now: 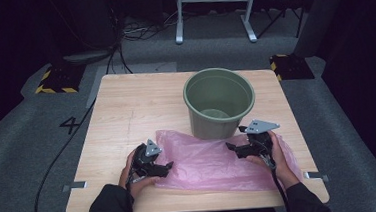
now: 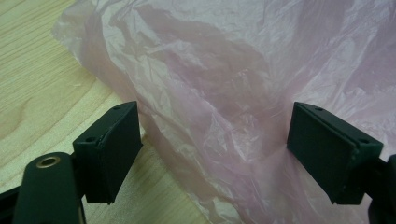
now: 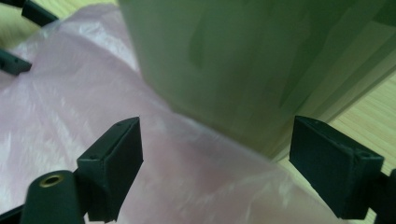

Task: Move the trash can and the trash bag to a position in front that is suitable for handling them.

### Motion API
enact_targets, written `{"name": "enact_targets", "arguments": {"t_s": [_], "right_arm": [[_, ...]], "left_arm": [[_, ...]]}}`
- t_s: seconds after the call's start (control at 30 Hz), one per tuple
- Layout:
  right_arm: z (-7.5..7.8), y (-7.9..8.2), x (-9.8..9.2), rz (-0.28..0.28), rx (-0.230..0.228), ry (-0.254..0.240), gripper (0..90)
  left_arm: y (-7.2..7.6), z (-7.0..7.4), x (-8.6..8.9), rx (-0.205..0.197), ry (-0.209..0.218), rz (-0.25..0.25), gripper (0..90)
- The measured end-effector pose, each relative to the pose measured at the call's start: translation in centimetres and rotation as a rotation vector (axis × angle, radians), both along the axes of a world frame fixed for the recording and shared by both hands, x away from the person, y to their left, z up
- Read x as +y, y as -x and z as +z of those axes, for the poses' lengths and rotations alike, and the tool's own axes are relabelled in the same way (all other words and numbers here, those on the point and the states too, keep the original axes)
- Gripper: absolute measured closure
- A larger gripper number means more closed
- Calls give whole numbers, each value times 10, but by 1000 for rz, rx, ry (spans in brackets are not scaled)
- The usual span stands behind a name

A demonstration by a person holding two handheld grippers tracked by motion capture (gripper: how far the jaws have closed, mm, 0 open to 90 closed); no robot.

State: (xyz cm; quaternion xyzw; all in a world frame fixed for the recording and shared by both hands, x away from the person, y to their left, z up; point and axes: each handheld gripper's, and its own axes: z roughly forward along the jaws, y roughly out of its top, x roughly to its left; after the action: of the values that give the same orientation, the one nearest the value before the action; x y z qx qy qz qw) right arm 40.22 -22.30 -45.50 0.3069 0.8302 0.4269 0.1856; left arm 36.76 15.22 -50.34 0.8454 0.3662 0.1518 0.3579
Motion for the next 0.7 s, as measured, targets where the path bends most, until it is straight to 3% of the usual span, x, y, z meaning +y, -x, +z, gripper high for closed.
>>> {"name": "enact_targets", "arguments": {"t_s": [0.33, 0.4, 0.57, 0.7], "right_arm": [[5, -24, 15, 16, 27, -2, 162], [7, -30, 20, 20, 28, 20, 162], [9, -35, 25, 30, 34, 36, 163], [13, -28, 25, 48, 32, 29, 169]], "left_arm": [[-3, 0, 0, -2, 2, 11, 171], [-4, 0, 0, 1, 0, 12, 171], [-7, 0, -1, 1, -1, 27, 171], [-8, 0, -2, -2, -1, 32, 171]]}}
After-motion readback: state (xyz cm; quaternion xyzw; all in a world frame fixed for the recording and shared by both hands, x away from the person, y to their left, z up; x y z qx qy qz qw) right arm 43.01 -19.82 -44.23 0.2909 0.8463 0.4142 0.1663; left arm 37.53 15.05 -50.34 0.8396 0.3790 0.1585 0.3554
